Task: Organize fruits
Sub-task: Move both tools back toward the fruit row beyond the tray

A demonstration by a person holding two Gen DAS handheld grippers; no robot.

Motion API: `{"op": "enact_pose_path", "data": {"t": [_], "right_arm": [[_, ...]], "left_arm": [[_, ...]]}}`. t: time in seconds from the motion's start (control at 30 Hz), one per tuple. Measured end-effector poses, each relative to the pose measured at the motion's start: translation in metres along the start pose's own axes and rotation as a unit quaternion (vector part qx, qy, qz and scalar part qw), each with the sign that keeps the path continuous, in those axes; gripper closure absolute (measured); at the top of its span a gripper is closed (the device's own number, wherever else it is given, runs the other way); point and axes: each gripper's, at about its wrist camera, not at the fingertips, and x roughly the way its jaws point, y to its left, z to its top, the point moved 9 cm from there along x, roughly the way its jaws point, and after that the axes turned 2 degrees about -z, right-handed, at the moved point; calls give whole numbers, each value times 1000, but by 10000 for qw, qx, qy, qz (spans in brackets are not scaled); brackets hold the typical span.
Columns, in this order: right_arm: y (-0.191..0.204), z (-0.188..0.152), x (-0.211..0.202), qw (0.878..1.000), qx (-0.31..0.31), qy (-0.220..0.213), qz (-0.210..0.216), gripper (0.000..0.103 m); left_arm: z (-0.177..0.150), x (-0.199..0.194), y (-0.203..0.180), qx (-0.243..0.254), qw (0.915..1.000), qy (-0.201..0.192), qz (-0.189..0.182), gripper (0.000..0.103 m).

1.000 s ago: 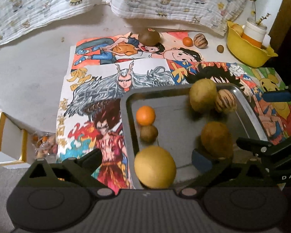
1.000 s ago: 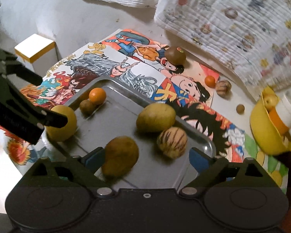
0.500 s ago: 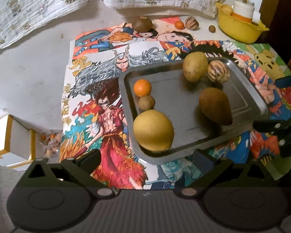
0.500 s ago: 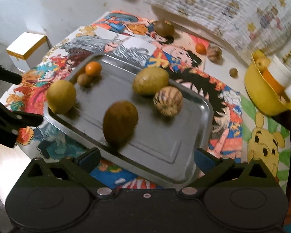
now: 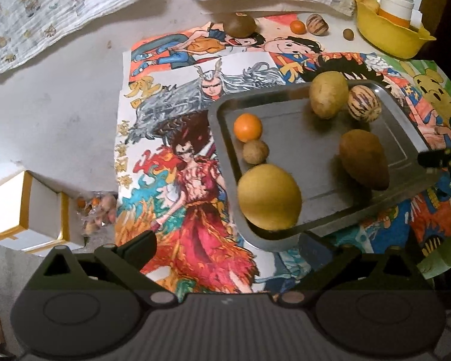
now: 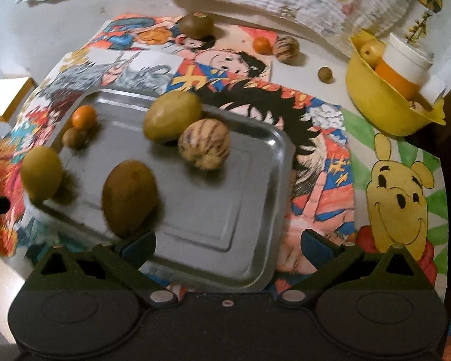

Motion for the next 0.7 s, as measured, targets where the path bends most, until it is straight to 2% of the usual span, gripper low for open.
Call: {"op": "enact_pose_path", "data": {"t": [0.17, 0.4, 0.7], "right_arm": [[-19, 25, 7, 9997, 162, -194, -68, 1], [-39, 68, 19, 9980, 364, -507, -74, 1], [-47, 119, 36, 9945, 593, -867, -6, 1]], "left_arm": [[17, 1, 16, 89, 9996, -78, 251, 1], [57, 10, 36, 66, 9982, -278, 534, 1], [130, 36, 31, -470, 9965, -588, 367, 1]]}}
